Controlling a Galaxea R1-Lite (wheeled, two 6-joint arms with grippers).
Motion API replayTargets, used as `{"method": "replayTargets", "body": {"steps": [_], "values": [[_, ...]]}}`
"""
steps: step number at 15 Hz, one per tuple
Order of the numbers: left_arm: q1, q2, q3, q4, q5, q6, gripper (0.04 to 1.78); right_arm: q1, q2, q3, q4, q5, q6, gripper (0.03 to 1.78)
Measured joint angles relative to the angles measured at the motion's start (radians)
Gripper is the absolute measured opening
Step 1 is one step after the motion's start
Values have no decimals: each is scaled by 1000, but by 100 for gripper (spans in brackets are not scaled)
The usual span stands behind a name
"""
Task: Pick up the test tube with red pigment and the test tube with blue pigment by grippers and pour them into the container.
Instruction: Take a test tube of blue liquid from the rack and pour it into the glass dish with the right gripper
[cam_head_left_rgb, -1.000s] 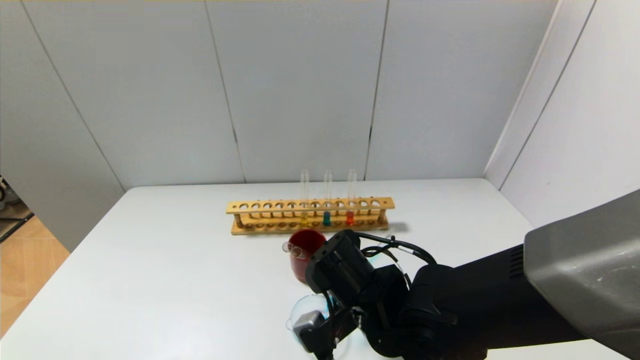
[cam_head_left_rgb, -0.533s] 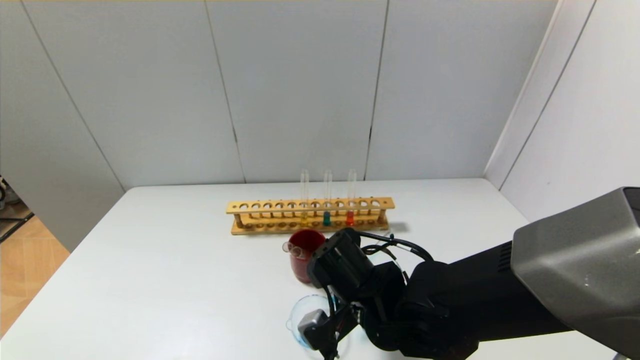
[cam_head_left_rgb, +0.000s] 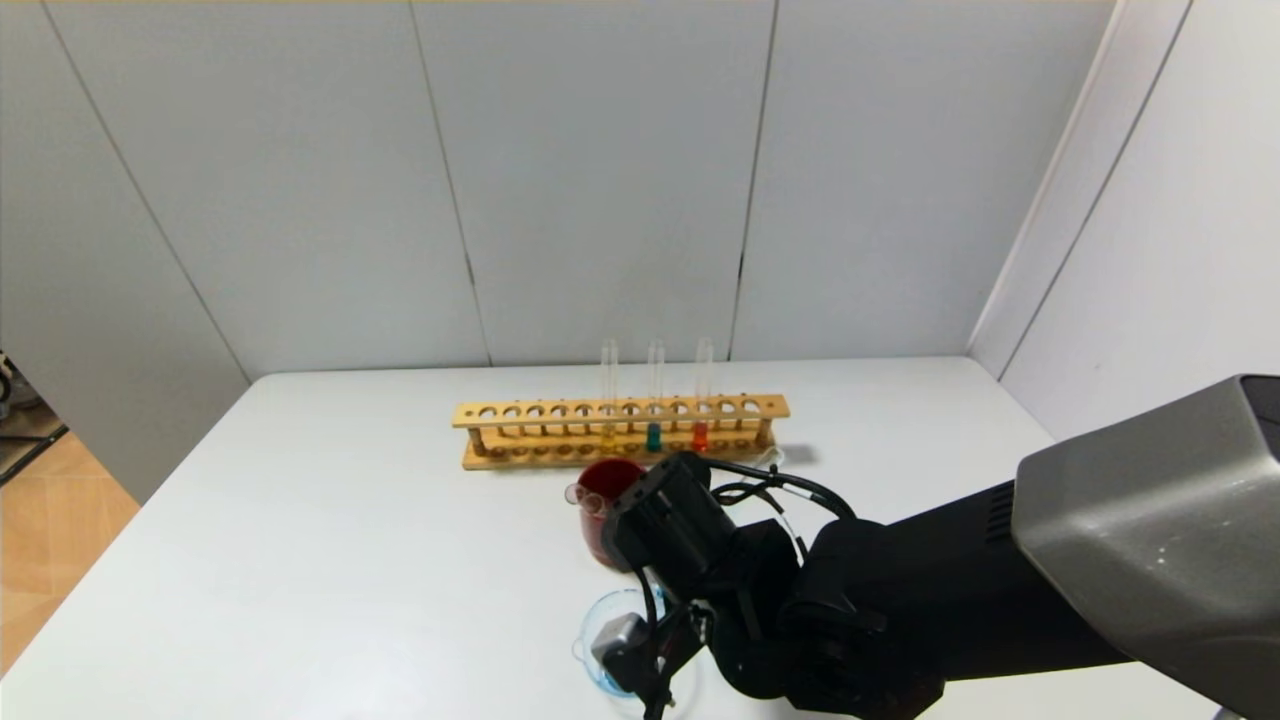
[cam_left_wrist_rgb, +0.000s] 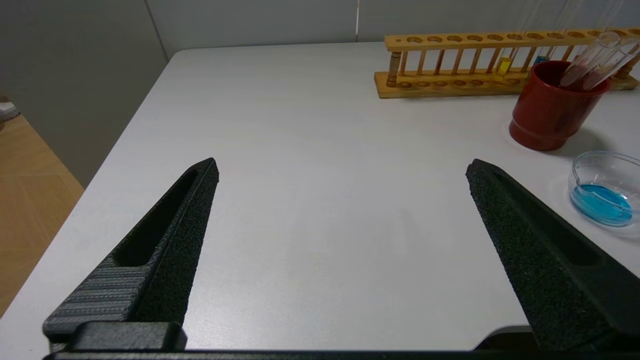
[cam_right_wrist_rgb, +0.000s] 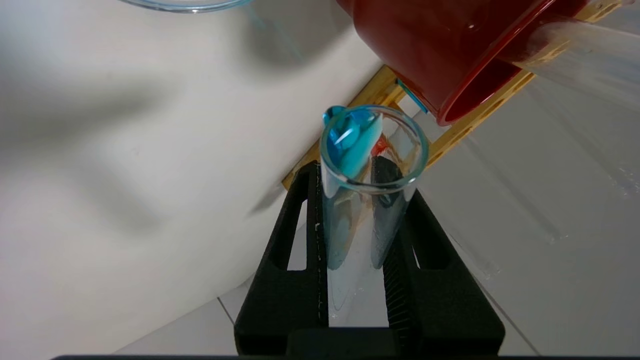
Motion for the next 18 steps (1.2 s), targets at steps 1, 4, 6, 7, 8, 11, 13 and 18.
{"method": "replayTargets", "body": {"steps": [1, 4, 6, 7, 8, 11, 13, 18], "values": [[0, 0, 0, 0, 0, 0, 175, 0, 0, -2, 0, 0, -10, 39], [0, 0, 0, 0, 0, 0, 175, 2, -3, -3, -1, -27, -45, 39], [0, 0, 0, 0, 0, 0, 175, 2, -6, -3, -2, -33, -54, 39], [0, 0, 0, 0, 0, 0, 175, 5, -6, -3, -3, -36, -58, 39], [0, 0, 0, 0, 0, 0, 175, 9, -7, -5, -3, -49, -69, 39], [0, 0, 0, 0, 0, 0, 175, 21, -6, -14, -4, -71, -89, 39], [0, 0, 0, 0, 0, 0, 175, 26, -3, -23, -3, -72, -89, 39], [0, 0, 0, 0, 0, 0, 175, 30, -1, -27, -3, -73, -89, 39]]}}
